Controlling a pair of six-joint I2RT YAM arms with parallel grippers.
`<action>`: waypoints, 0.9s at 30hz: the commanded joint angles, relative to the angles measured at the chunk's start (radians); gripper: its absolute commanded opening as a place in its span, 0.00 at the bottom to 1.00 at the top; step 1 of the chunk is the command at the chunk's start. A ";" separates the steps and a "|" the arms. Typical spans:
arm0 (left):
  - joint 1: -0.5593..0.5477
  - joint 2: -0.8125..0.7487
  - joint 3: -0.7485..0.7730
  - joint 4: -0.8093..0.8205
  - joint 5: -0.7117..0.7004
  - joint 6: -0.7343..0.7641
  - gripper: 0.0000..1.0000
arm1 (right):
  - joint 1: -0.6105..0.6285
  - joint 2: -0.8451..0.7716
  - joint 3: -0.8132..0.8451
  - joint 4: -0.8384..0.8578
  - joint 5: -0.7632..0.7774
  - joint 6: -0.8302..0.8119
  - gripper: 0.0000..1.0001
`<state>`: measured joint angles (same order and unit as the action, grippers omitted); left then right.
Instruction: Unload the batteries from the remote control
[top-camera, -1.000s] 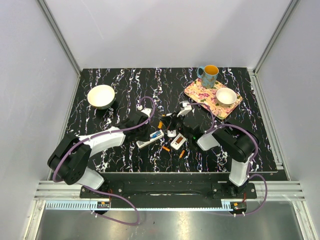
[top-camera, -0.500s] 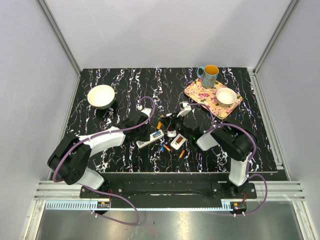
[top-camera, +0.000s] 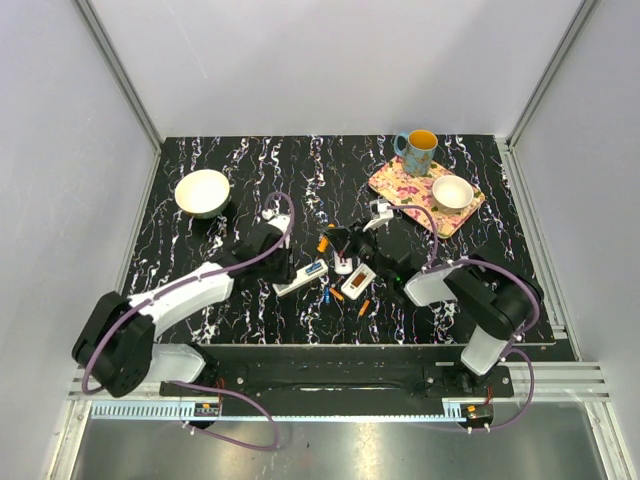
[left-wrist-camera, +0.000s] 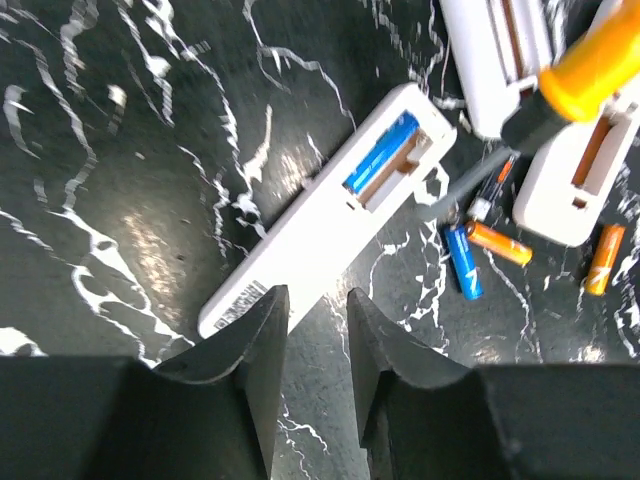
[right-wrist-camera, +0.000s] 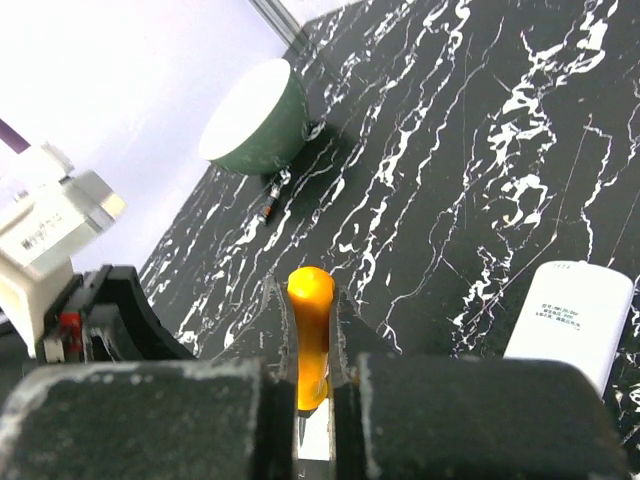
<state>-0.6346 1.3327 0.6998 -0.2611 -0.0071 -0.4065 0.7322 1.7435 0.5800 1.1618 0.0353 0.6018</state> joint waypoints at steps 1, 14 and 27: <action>0.067 -0.079 0.009 0.013 0.024 -0.003 0.34 | 0.006 -0.088 -0.037 0.045 0.048 -0.031 0.00; 0.150 0.125 0.004 0.010 0.068 -0.051 0.00 | 0.006 -0.163 -0.109 0.024 0.087 -0.063 0.00; 0.084 0.023 -0.108 0.083 0.173 -0.103 0.00 | 0.006 -0.076 -0.046 0.036 0.072 -0.076 0.00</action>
<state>-0.5171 1.3659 0.5953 -0.2455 0.0990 -0.4862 0.7322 1.6325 0.4843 1.1549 0.0967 0.5430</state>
